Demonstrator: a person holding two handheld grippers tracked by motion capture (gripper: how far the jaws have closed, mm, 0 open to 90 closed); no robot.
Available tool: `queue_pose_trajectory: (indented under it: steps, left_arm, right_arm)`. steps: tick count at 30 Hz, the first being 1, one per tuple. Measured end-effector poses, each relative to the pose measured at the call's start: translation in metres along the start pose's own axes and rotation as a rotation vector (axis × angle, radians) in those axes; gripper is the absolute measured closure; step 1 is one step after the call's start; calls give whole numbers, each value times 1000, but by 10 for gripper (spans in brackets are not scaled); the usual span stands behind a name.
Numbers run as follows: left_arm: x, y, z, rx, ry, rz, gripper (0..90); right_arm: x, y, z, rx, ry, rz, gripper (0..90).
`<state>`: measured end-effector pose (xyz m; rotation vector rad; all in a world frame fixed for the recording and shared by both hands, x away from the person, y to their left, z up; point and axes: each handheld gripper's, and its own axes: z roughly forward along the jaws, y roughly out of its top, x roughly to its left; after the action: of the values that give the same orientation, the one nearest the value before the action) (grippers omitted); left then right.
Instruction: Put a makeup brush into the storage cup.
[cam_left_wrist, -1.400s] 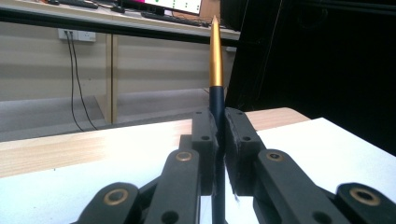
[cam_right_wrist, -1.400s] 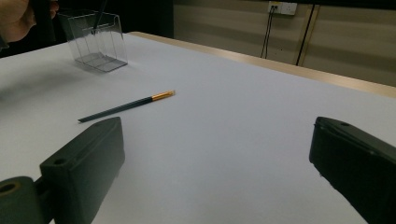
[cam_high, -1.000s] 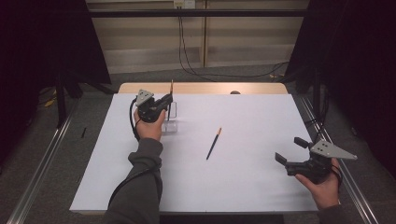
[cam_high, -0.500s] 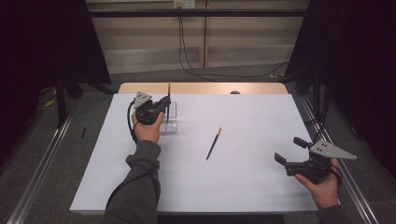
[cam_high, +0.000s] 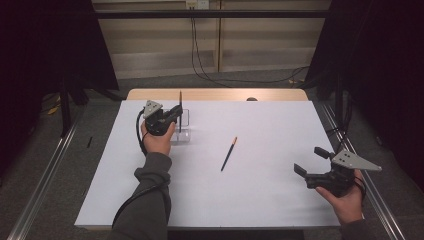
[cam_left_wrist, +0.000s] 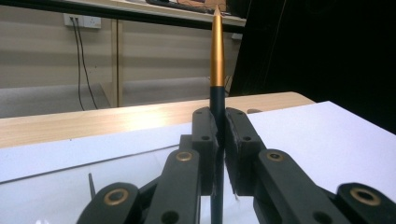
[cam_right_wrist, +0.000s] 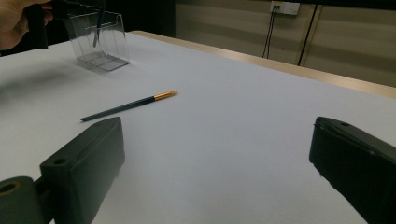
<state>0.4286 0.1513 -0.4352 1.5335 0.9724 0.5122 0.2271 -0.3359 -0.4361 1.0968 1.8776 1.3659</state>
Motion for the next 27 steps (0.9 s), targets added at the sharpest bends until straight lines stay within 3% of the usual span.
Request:
queue_pose_trajectory:
  steps: [27]
  left_arm:
    - [-1,-6,-5,19,1,-15,830]
  right_arm:
    - [0,0,0,-4,-3,-7,29]
